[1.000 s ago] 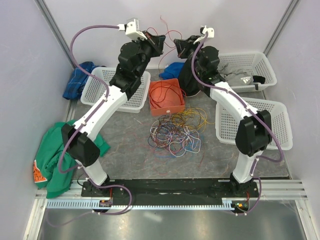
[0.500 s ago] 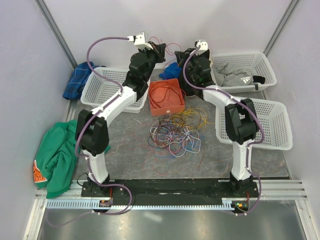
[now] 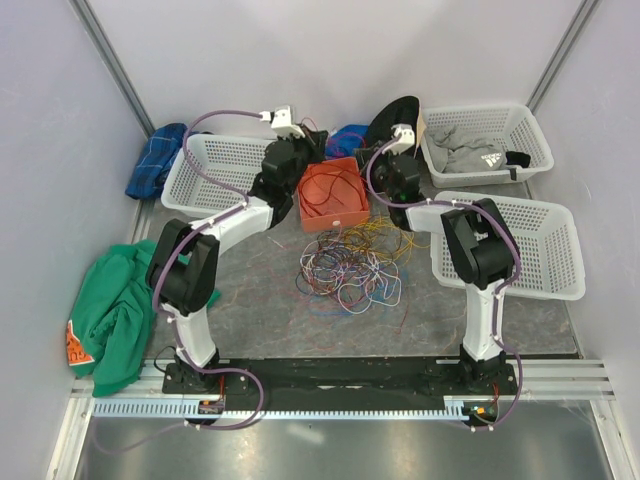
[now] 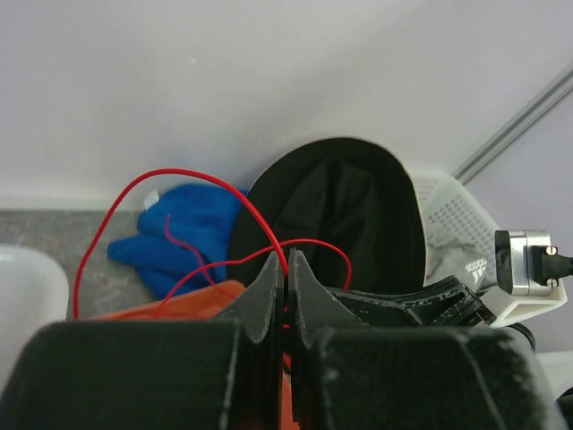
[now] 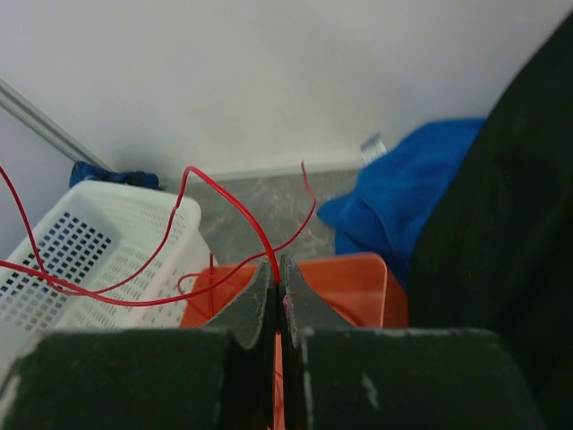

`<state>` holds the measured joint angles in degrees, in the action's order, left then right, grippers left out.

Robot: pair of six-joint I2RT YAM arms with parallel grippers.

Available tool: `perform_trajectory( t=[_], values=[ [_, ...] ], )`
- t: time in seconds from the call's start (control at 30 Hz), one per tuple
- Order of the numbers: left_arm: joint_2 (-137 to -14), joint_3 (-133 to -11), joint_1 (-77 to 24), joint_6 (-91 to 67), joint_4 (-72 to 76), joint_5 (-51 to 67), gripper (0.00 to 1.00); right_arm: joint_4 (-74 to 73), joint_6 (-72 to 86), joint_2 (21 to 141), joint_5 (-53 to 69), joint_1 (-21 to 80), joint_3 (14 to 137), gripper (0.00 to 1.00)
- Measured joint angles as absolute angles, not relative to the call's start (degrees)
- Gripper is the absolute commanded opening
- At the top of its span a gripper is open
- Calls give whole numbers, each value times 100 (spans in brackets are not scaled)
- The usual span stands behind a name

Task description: Untangle the cables

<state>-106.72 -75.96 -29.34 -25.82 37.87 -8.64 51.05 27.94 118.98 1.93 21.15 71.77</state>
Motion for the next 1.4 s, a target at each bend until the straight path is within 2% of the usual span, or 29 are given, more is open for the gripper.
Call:
perform_trajectory(
  t=[0.23,0.43,0.8,0.87,0.9,0.93,1.0,1.07,1.1,1.13,1.2,1.23,1.3,1.33,1.4],
  values=[
    [-10014,-6845,-2945,-2932,3603,-875,2,5225,3048,11347,220,2128,6237,0],
    [-9454,-6803,-2978,-3212,3048,-869,2,4950,3083,10702,314,2222,6139,0],
    [-9633,-6692,-2998,-3767,2209,-735,2,4042,2945,10584,388,2427,6149,1],
    [-9797,-6698,-2998,-3791,2032,-718,2,3730,2882,10696,366,2427,6300,11],
    [-9880,-6711,-2998,-3793,1900,-716,2,3551,2853,10787,360,2429,6418,30],
    [-9970,-6746,-2998,-3793,1787,-718,2,3330,2812,10886,318,2438,6576,37],
    [-10178,-6925,-2998,-3791,1479,-727,2,2875,2764,11045,244,2443,6879,51],
    [-10418,-7231,-2998,-3789,1160,-738,2,2383,2709,11161,104,2456,7234,58],
    [-10525,-7382,-2998,-3789,1037,-738,2,2141,2672,11183,30,2464,7378,65],
    [-10604,-7509,-2998,-3789,937,-740,5,1966,2641,11183,-49,2475,7487,68],
    [-10704,-7721,-2998,-3785,755,-744,21,1717,2576,11170,-266,2508,7642,78],
    [-10733,-7800,-2998,-3774,696,-751,36,1588,2541,11153,-370,2532,7695,80],
    [-10785,-7985,-2998,-3721,548,-762,48,1396,2495,11083,-539,2574,7708,82],
    [-10801,-8073,-2998,-3710,491,-760,59,1273,2480,11032,-626,2591,7708,83],
    [-10809,-8235,-3004,-3693,368,-768,70,1109,2482,10908,-749,2624,7703,84]
  ],
)
